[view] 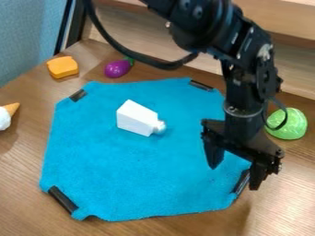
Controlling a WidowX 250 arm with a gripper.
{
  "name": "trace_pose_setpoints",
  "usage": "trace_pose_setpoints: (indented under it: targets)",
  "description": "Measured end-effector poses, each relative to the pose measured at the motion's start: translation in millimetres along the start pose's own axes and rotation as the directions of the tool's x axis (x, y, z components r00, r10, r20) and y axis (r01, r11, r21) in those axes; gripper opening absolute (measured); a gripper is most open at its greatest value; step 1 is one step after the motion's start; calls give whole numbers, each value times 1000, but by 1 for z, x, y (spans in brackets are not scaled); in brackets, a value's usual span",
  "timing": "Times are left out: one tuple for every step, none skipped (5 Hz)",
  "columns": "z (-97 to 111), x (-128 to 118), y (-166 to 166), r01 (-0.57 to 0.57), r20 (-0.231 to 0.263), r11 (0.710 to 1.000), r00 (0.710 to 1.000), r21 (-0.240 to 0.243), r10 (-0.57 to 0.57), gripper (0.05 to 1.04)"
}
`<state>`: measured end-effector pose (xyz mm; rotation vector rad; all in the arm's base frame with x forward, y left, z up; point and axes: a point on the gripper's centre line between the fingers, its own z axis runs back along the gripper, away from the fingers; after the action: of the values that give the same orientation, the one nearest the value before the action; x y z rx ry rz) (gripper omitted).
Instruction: Fold the cloth from right to left
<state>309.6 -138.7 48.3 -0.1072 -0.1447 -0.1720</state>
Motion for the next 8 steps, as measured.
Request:
trace_pose_setpoints:
  targets:
    - [-13, 2, 0, -45, 4, 999, 999, -4, 45, 1001]
    - [-21, 4, -3, -47, -3, 999, 999, 23, 48, 952]
    - [-24, 8, -4, -51, 1, 998, 999, 27, 51, 679]
    - [-25, 11, -3, -48, -7, 998, 999, 38, 49, 386]
    - [-25, 13, -12, -14, -31, 1000, 999, 19, 15, 183]
    - [-22, 8, -27, 69, -42, 998, 997, -13, -70, 83]
    - [6, 3, -30, 104, -30, 994, 994, -11, -105, 67]
    - [35, 0, -16, 87, -27, 996, 996, -23, -87, 67]
